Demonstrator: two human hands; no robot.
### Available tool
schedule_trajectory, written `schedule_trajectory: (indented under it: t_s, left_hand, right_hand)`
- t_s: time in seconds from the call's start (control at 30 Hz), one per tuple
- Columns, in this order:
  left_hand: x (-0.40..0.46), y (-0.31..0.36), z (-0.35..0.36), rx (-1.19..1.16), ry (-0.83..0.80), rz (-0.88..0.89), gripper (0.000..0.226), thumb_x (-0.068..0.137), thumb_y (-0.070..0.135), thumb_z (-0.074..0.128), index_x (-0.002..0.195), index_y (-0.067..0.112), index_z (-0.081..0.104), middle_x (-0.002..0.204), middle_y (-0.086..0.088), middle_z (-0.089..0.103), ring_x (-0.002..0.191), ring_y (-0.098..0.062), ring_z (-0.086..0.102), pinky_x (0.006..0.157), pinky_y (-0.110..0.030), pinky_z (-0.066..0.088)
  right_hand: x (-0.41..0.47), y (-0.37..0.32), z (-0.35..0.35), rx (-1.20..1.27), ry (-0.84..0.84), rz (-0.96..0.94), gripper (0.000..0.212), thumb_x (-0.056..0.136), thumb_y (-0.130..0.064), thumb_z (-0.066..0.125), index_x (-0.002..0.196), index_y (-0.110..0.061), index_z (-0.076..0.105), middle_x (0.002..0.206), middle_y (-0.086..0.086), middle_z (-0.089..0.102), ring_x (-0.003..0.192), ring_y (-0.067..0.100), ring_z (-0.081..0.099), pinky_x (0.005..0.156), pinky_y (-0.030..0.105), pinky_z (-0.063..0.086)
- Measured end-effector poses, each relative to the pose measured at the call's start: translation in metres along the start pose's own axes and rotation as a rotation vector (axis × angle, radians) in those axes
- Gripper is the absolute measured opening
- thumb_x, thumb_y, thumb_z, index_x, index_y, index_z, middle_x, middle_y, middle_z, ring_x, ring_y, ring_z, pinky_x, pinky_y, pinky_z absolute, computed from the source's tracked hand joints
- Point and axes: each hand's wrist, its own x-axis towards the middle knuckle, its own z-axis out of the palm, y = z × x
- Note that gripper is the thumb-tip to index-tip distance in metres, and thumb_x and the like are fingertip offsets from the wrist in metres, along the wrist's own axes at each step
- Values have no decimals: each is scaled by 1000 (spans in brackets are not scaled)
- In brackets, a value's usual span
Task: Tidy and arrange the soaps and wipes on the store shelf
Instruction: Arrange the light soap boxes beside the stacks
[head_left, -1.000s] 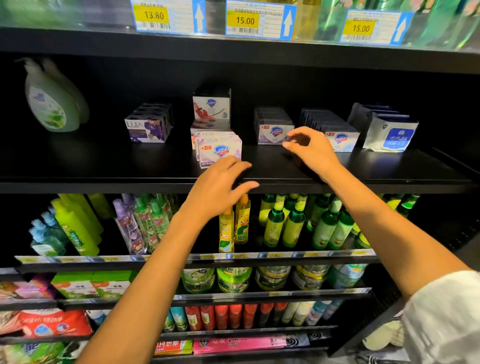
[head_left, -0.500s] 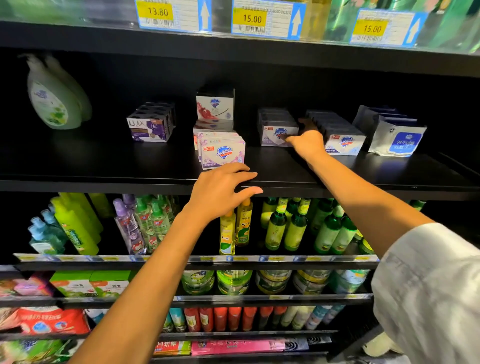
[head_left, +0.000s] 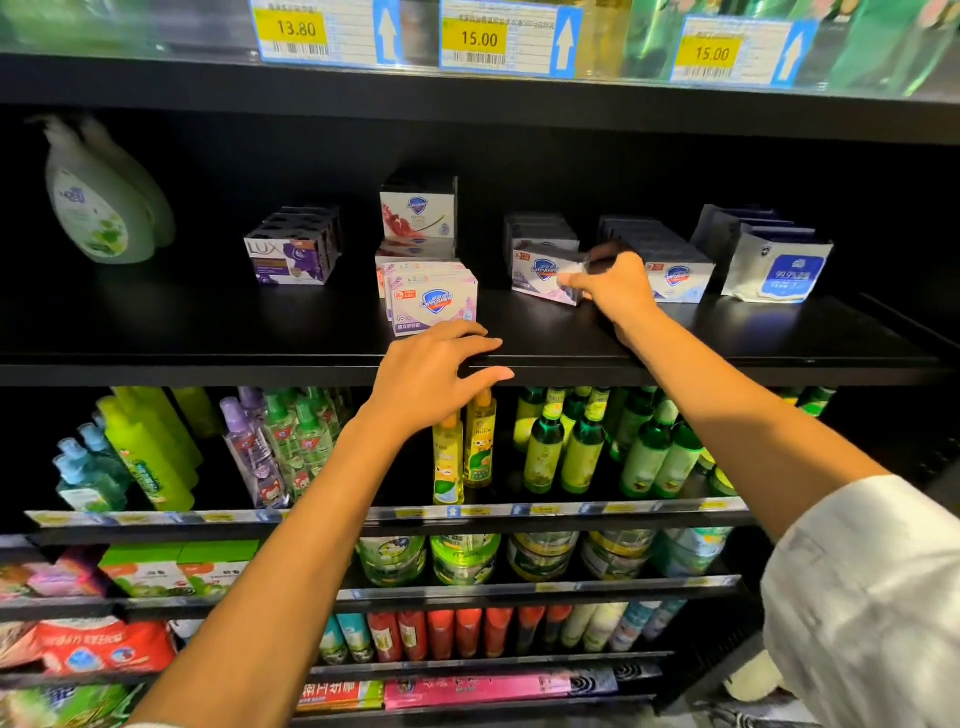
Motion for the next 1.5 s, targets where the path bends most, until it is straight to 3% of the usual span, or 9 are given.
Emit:
schedule_trajectory:
  t_s: [0.2, 0.27, 0.37, 0.43, 0.67, 0.93, 1.13, 1.23, 1.5]
  left_hand:
    - [0, 6, -5, -109, -8, -3, 53, 98, 65, 51, 140, 35, 62, 142, 15, 58, 132, -8, 52, 90, -35, 48]
    - [1, 9, -7, -214, 13, -16, 50, 100, 59, 55, 141, 32, 61, 140, 12, 60, 129, -10, 54, 94, -35, 49]
    - [9, 13, -8, -413, 84, -72, 47, 101, 41, 65, 145, 24, 59, 139, 1, 62, 126, -17, 58, 106, -44, 51]
    - [18, 22, -8, -525, 122, -123, 50, 99, 27, 69, 147, 20, 56, 140, -5, 62, 127, -18, 59, 110, -40, 50]
    - [55, 48, -5, -830, 49, -215, 67, 95, 17, 75, 153, 25, 44, 140, -2, 61, 124, -12, 60, 99, -27, 53]
    - [63, 30, -5, -1313, -73, -285, 59, 91, 2, 76, 142, 23, 57, 122, -13, 73, 120, -20, 69, 94, -47, 61]
    - [65, 32, -4, -1394, -42, -360, 55, 90, -5, 75, 138, 15, 59, 116, -21, 73, 113, -23, 73, 91, -48, 62]
    - [65, 33, -5, -1397, -43, -373, 54, 90, -2, 75, 138, 15, 59, 113, -14, 76, 111, -22, 73, 90, -46, 63]
    - [64, 31, -2, -1316, -76, -269, 57, 91, 8, 77, 143, 15, 54, 124, -11, 73, 120, -22, 69, 101, -48, 58]
  right_hand:
    - [-31, 0, -26, 247, -49, -4, 42, 70, -11, 94, 97, -15, 63, 103, 22, 76, 99, 35, 75, 91, 50, 59]
    - [-40, -3, -33, 296, -67, -15, 35, 75, -8, 91, 96, -17, 64, 102, 23, 75, 98, 33, 75, 84, 42, 61]
    - [-52, -5, -40, 372, -101, -24, 30, 81, -7, 86, 100, -18, 65, 103, 18, 76, 99, 24, 77, 75, 30, 61]
    - [-58, -2, -44, 425, -137, -6, 28, 85, -7, 84, 105, -14, 65, 104, 16, 78, 98, 24, 78, 80, 37, 63]
    - [-64, 0, -51, 499, -184, 2, 27, 89, -9, 80, 111, -11, 65, 103, 10, 80, 102, 25, 77, 87, 43, 63]
    - [-68, -3, -51, 498, -299, -43, 23, 92, -10, 77, 111, -12, 64, 103, 11, 79, 108, 26, 75, 85, 42, 65]
    - [-69, 4, -52, 430, -408, -181, 62, 89, -3, 78, 143, -20, 52, 135, 15, 63, 121, 29, 68, 92, 51, 60]
    - [-71, 3, -52, 331, -452, -271, 84, 81, 5, 82, 150, -28, 46, 145, 6, 54, 127, 23, 64, 98, 41, 58]
    - [-72, 5, -53, 301, -419, -273, 68, 81, 8, 80, 141, -12, 55, 137, 0, 62, 126, 13, 64, 96, 36, 59]
